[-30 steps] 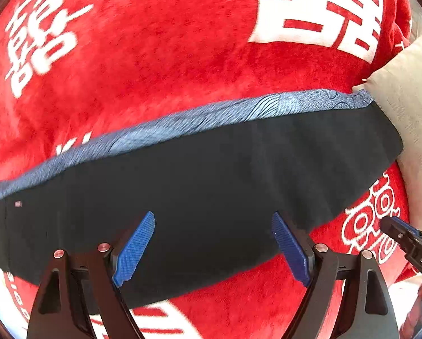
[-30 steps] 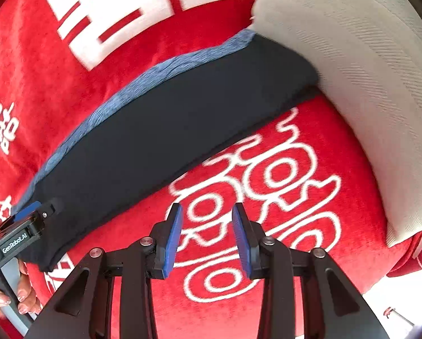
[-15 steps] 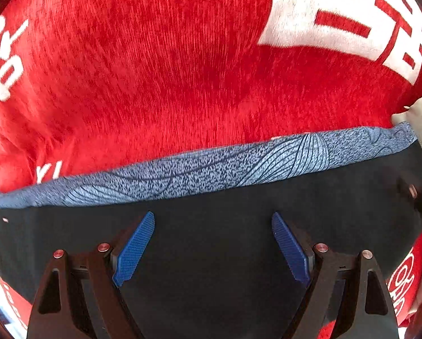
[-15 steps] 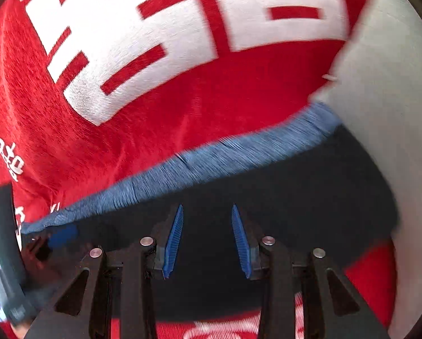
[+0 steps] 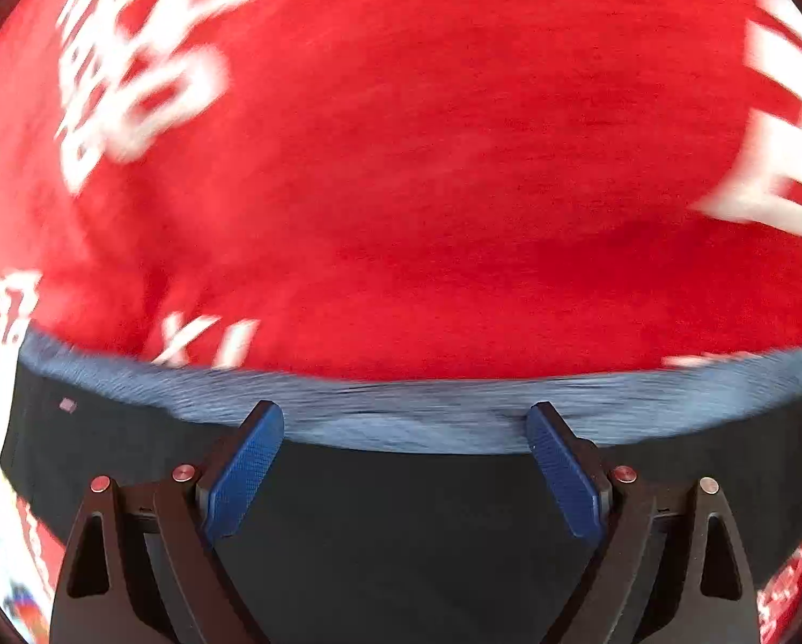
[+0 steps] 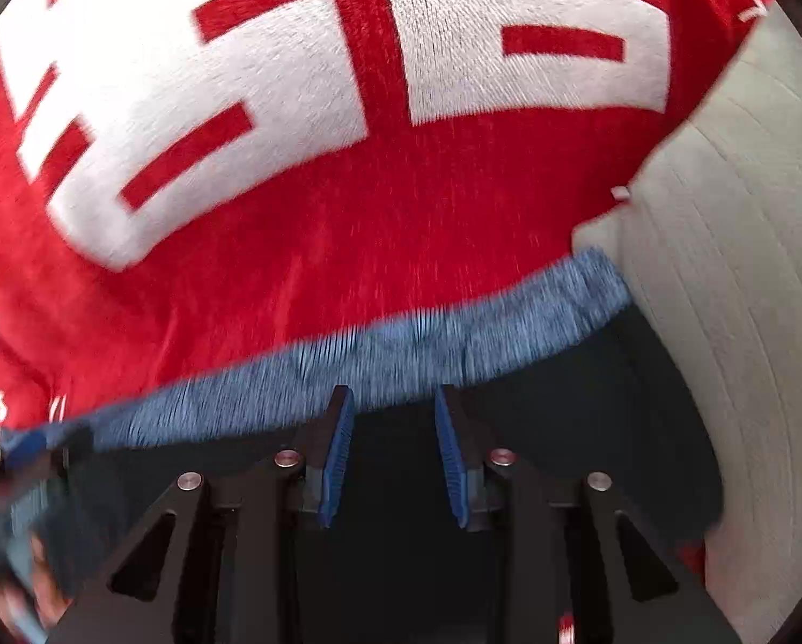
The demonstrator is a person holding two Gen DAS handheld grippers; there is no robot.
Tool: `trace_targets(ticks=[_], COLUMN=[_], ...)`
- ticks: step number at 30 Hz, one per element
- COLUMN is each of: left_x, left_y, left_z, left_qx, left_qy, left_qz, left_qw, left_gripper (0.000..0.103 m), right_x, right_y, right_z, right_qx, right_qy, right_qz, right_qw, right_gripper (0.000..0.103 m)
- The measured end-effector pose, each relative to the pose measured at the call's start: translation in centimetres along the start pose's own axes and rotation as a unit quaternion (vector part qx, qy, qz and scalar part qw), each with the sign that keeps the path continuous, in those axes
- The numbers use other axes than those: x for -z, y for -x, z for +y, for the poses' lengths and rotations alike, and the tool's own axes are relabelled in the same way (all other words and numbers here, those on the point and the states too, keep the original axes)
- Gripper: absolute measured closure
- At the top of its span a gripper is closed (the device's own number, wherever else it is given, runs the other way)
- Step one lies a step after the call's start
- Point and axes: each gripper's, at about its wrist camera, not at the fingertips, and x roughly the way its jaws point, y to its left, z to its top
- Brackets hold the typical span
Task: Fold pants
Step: 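Press both open grippers along the folded trouser edge to flatten it, then grasp one end of the trouser strip with the right gripper and lift it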
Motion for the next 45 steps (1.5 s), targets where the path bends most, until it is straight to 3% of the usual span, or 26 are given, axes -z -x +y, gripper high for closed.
trace_targets(ticks=[2, 6, 9, 13, 16, 21, 24, 27, 29, 31, 34, 37, 45], left_x=[0.0, 0.0, -0.5, -0.3, 0.6, 4.3, 7.0, 9.1, 9.8, 9.9, 9.8, 9.9, 10.2], left_y=[-1.4, -2.9, -3.2, -2.0, 0.3, 3.9, 4.1, 3.0, 3.0, 2.8, 2.8, 2.9, 3.3], left_z=[2.1, 4.6, 4.9, 3.9, 3.0, -0.9, -3.2, -4.1, -3.6, -3.2, -3.3, -3.5, -4.1], left_qx=[-0.017, -0.009, -0.022, -0.029, -0.009, 0.037, 0.047, 0.048, 0.050, 0.057, 0.055, 0.050, 0.045], left_qy=[0.018, 0.054, 0.052, 0.036, 0.011, -0.051, -0.070, -0.058, -0.035, -0.025, -0.028, -0.028, -0.028], left_qz=[0.010, 0.013, 0.007, 0.013, 0.008, 0.018, 0.034, 0.061, 0.043, 0.046, 0.049, 0.048, 0.044], left_qw=[0.9996, 0.9984, 0.9984, 0.9989, 0.9999, 0.9978, 0.9958, 0.9953, 0.9973, 0.9970, 0.9969, 0.9972, 0.9977], left_gripper=[0.010, 0.010, 0.010, 0.010, 0.010, 0.010, 0.010, 0.010, 0.002, 0.001, 0.001, 0.001, 0.001], right_x=[1.8, 5.2, 5.6, 5.0, 4.9, 4.6, 5.3, 6.5, 7.2, 7.5, 7.6, 8.2, 10.9], right_y=[0.7, 0.8, 0.9, 0.7, 0.8, 1.2, 2.5, 1.6, 0.8, 0.8, 1.6, 3.2, 4.7], right_z=[0.2, 0.6, 0.9, 1.0, 1.2, 1.9, 2.4, 2.6, 2.8, 3.1, 2.6, 0.7, -3.8], right_qx=[0.001, 0.013, 0.010, 0.006, 0.007, 0.019, 0.025, 0.026, 0.033, 0.034, 0.022, -0.020, -0.094], right_qy=[0.012, 0.047, 0.052, 0.043, 0.045, 0.036, 0.045, 0.051, 0.061, 0.068, 0.047, -0.004, -0.134], right_qz=[0.004, 0.002, -0.003, 0.006, 0.006, 0.000, -0.011, 0.013, 0.011, 0.002, 0.005, 0.016, 0.025], right_qw=[1.000, 0.999, 0.999, 0.999, 0.999, 0.999, 0.999, 0.998, 0.998, 0.997, 0.999, 1.000, 0.986], right_gripper=[0.068, 0.064, 0.060, 0.054, 0.053, 0.053, 0.047, 0.043, 0.043, 0.041, 0.038, 0.030, 0.030])
